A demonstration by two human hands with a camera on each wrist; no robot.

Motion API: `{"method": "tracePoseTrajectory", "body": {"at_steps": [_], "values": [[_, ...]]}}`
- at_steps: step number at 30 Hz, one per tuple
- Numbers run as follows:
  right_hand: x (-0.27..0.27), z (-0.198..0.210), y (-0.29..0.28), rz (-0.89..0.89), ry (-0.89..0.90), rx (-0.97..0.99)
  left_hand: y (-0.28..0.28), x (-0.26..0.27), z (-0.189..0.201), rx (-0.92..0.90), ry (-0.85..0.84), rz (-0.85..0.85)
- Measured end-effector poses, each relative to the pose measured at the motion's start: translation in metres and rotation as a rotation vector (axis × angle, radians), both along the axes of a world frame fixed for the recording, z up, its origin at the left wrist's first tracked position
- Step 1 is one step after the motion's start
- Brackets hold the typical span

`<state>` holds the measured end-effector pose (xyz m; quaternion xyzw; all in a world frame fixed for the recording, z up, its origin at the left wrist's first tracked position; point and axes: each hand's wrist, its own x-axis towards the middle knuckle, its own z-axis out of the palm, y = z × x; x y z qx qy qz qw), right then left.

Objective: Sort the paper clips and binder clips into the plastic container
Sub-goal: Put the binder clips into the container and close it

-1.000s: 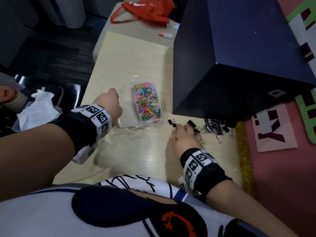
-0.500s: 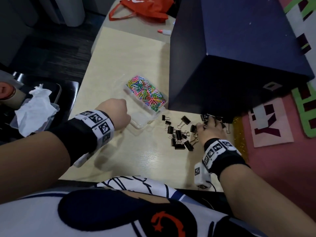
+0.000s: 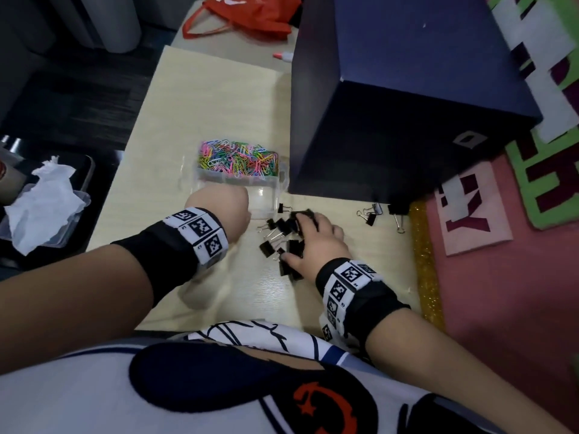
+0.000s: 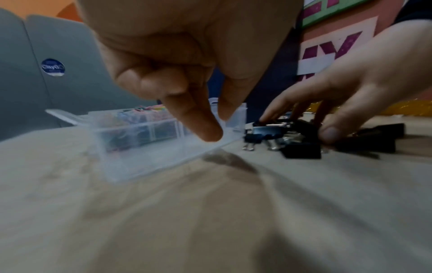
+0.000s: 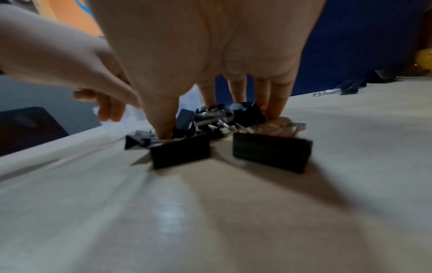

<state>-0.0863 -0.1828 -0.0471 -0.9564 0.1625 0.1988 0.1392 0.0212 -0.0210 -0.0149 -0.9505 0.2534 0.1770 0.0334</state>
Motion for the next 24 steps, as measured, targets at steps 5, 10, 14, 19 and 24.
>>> {"method": "tracePoseTrajectory", "body": {"at_steps": [5, 10, 14, 19, 24], "values": [[-0.005, 0.0, -0.007, 0.066, -0.112, 0.056, -0.014, -0.025, -0.009, -0.22, 0.059, -0.117], [-0.003, 0.0, -0.014, 0.017, -0.185, 0.105, -0.01, -0.036, -0.017, 0.004, 0.156, -0.263], [0.001, 0.0, -0.014, -0.006, -0.246, 0.091, -0.01, -0.036, -0.017, 0.049, 0.118, -0.294], [0.013, 0.009, -0.014, -0.099, -0.246, 0.132, -0.007, -0.034, -0.017, 0.051, 0.103, -0.332], [0.022, 0.025, -0.01, -0.122, -0.294, 0.173, 0.003, -0.029, -0.011, -0.051, 0.118, -0.337]]}}
